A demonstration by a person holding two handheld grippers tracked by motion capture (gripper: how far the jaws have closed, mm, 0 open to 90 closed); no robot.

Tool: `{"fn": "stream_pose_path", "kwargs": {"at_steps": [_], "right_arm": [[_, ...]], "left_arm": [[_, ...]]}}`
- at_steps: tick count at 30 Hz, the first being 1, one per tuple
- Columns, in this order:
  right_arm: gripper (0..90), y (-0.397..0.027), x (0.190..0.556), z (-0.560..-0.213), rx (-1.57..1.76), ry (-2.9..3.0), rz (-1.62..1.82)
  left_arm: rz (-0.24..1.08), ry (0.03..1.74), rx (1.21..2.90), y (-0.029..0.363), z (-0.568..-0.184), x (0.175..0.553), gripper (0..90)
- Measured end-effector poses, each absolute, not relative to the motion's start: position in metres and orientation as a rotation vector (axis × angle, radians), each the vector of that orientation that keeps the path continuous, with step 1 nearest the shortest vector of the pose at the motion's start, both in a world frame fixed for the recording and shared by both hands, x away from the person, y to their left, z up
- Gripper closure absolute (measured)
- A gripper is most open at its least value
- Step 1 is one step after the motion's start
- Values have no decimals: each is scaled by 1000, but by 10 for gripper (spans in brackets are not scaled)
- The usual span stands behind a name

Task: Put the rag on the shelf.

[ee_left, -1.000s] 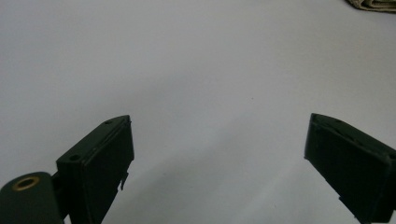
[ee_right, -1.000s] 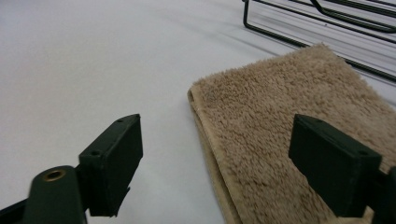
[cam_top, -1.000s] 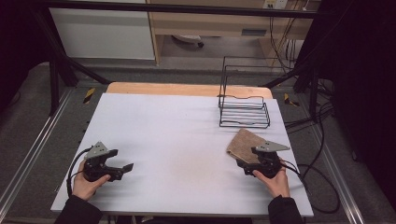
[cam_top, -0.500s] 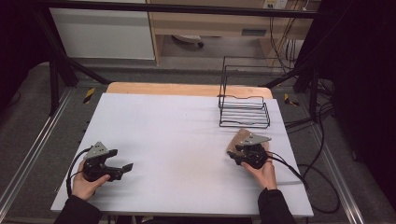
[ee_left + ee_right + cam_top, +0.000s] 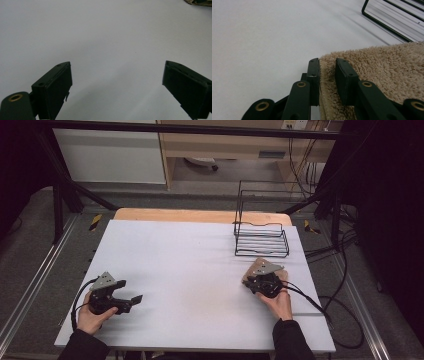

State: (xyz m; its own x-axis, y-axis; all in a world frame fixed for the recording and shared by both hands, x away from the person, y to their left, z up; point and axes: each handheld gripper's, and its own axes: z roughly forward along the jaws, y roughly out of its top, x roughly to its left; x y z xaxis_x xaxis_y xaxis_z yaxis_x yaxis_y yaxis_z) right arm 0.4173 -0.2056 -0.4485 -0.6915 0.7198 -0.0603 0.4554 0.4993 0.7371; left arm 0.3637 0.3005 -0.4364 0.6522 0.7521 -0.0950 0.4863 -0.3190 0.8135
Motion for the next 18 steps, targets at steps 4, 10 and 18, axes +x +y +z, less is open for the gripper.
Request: {"fn": "stream_pose_path", "kwargs": {"at_steps": [4,10,18], "right_arm": [[825,-205,418,-450,968,2379,1018],[864,-205,418,-449,964,2374,1025],[868,-199,408,-439,896,2386,1087]], "left_arm": [[378,964,1987,300,-436,364,91],[378,964,1988,300,-436,364,93],[379,965,1988,301,-436,364,93]]}}
